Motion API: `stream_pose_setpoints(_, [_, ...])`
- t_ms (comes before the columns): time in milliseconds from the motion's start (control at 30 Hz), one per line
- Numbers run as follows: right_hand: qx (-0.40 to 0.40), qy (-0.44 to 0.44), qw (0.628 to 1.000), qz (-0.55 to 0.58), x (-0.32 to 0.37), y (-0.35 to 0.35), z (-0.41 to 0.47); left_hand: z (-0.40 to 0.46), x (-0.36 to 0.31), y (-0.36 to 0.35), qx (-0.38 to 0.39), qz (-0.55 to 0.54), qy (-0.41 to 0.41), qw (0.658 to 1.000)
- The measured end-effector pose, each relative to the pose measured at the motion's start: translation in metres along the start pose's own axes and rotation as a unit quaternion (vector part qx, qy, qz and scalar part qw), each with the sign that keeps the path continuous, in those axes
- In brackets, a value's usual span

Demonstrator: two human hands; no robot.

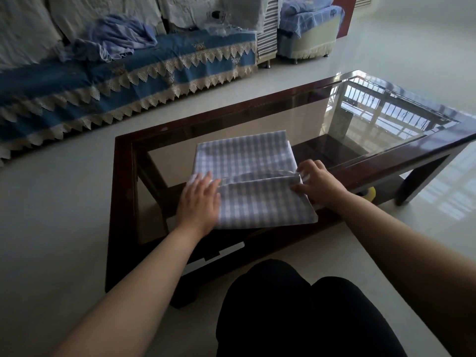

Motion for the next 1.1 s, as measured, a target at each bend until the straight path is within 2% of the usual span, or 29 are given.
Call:
stream_pose_setpoints(67, [-0.041, 0.029, 0.999, 0.007, 0.006, 0.004, 0.001, -0.009, 0.001, -0.031, 0.125, -0.018, 0.033, 0.991])
stream_pose_setpoints(133, [-0.047, 0.047, 0.998, -0.007, 0.008, 0.000, 0.001, -0.014, 0.006, -0.046, 0.184, 0.002, 0.043, 0.982])
stream_pose_setpoints(267, [-0.053, 0.058, 0.997, 0.017, 0.013, 0.001, 0.003, -0.015, 0.008, -0.050, 0.215, 0.005, 0.045, 0.976])
stream_pose_setpoints(367, [-0.086, 0.195, 0.974, 0.073, 0.067, 0.021, -0.010, -0.016, 0.005, -0.050, 0.207, 0.012, 0.048, 0.977])
stream_pose_setpoints(434, [-0.065, 0.301, 0.950, 0.056, 0.111, 0.025, -0.025, -0.016, 0.004, -0.050, 0.198, 0.017, 0.045, 0.979])
stream_pose_setpoints(500, [-0.027, 0.365, 0.930, 0.035, 0.143, 0.024, -0.037, -0.015, 0.003, -0.048, 0.187, 0.020, 0.040, 0.981])
stream_pose_setpoints(634, [0.037, 0.369, 0.928, 0.010, 0.160, 0.030, -0.034, -0.014, 0.002, -0.047, 0.177, 0.017, 0.033, 0.983])
stream_pose_setpoints(734, [0.073, 0.388, 0.913, -0.105, 0.151, 0.029, -0.019, -0.015, 0.002, -0.048, 0.179, 0.016, 0.035, 0.983])
stream_pose_setpoints(801, [0.113, 0.350, 0.905, -0.214, 0.130, 0.029, 0.003, -0.015, 0.003, -0.049, 0.182, 0.013, 0.040, 0.982])
stream_pose_setpoints(867, [0.168, 0.260, 0.910, -0.277, 0.100, 0.031, 0.023, -0.016, 0.003, -0.051, 0.187, 0.013, 0.043, 0.981])
stream_pose_setpoints(934, [0.210, 0.216, 0.921, -0.248, 0.092, 0.019, 0.024, -0.016, 0.003, -0.051, 0.190, 0.013, 0.040, 0.981])
stream_pose_setpoints(1001, [0.218, 0.239, 0.934, -0.149, 0.116, 0.001, 0.014, -0.016, 0.004, -0.051, 0.183, 0.014, 0.035, 0.982])
stream_pose_setpoints(1034, [0.203, 0.263, 0.936, -0.118, 0.129, -0.004, 0.010, -0.016, 0.003, -0.051, 0.178, 0.015, 0.033, 0.983])
stream_pose_setpoints(1101, [0.117, 0.290, 0.939, -0.142, 0.136, 0.007, 0.024, -0.015, 0.004, -0.050, 0.175, 0.011, 0.035, 0.984])
Point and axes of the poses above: each hand's wrist, its own z-axis towards the middle knuckle, its own y-axis out of the back of the hand, x = y × z, the point moved 8 cm from there along z, towards the middle knuckle, and after that the axes turned 13 degrees about -x, right-handed, at the moved point
